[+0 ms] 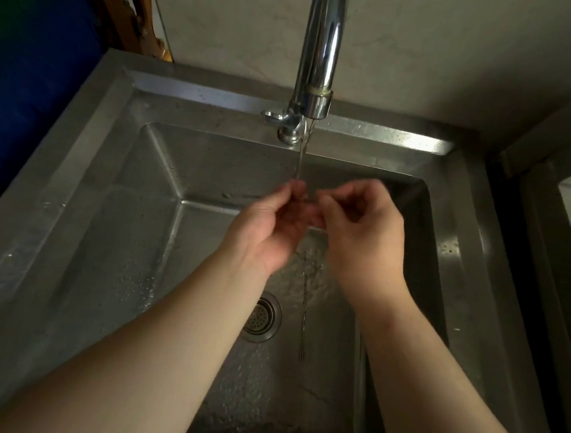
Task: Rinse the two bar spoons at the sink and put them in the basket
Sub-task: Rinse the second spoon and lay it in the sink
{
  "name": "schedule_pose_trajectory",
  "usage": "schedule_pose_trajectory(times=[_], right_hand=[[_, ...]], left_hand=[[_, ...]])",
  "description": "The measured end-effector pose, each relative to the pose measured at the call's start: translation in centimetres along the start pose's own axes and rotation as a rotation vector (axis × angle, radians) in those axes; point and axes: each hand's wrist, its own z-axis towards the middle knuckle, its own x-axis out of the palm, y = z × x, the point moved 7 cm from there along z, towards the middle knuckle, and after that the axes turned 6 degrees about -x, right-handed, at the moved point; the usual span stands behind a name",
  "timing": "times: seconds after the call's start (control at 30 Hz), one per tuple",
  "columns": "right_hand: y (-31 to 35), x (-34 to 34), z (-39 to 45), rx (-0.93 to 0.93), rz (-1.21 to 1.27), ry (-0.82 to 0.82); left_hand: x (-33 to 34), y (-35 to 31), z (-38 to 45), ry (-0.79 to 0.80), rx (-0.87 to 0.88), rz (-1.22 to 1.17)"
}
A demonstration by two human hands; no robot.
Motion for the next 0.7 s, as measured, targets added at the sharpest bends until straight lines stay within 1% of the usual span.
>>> schedule_pose_trajectory(times=[0.03, 0.13, 0.2, 0.27, 0.4, 0.5, 0.63, 0.7], right_hand=[[-1.0, -0.2, -0.7, 0.031, -0.026, -0.01], [-3.1, -0.3, -1.6, 0.087, -0.115, -0.019], [-4.1, 0.3, -1.7, 0.096, -0.232, 0.072], [-5.1, 1.3, -2.3, 0.09, -0.358, 0.191], [-9.0, 3.2, -5.3, 0.183, -0.435, 0.332], [-12.3, 4.0, -7.9, 0.269, -0.401, 0.364], [-16.1, 4.8, -10.7, 0.457, -0.252, 0.323], [-17.9, 5.2, -11.5, 0.528, -0.221, 0.29]], left_hand=[[0.3, 0.4, -0.4, 0.01, 0.012, 0.075], [-0.8, 0.8, -0.8, -0.098, 0.094, 0.244], [-1.7, 0.6, -1.0, -0.152, 0.167, 0.4], [-2.6, 0.3, -1.3, -0.217, 0.207, 0.642], [-3.4, -1.0, -1.9, -0.347, 0.314, 1.046], [-2.7, -3.4, -2.2, -0.394, 0.448, 1.233], [-0.8, -7.1, -2.3, -0.462, 0.625, 1.488], [0.5, -8.6, -2.5, -0.485, 0.712, 1.599]])
